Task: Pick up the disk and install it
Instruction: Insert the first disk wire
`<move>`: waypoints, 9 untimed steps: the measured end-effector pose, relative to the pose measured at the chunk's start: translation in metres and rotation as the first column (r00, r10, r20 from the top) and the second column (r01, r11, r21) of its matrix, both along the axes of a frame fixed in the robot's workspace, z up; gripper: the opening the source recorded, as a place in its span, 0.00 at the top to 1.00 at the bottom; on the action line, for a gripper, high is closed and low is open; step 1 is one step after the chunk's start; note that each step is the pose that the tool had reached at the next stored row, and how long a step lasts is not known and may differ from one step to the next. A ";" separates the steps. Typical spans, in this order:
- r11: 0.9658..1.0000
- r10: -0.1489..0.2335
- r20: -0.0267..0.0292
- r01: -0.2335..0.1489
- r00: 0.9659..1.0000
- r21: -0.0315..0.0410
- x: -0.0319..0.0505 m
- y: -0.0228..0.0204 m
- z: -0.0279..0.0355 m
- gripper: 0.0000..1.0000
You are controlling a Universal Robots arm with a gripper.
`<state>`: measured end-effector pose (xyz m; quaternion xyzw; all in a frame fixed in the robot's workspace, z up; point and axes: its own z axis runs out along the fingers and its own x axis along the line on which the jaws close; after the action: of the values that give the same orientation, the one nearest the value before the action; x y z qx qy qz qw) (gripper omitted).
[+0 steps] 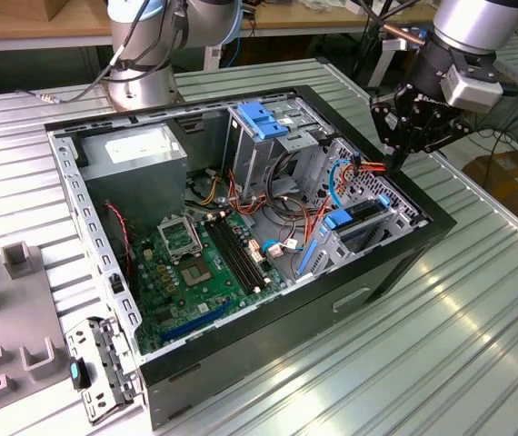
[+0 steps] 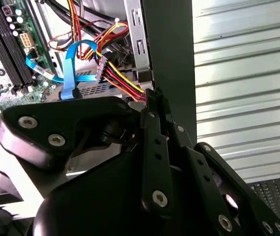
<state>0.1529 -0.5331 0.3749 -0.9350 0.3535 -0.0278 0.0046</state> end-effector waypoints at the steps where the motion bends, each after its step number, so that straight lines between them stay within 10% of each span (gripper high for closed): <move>1: 1.000 -0.016 0.000 0.016 1.000 0.000 0.0000 0.0001 0.0000 0.84; 9: 0.985 -0.174 0.000 0.174 0.985 0.000 -0.0001 0.0000 -0.0004 0.84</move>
<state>0.1528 -0.5330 0.3745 -0.9006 0.4336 -0.0281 0.0022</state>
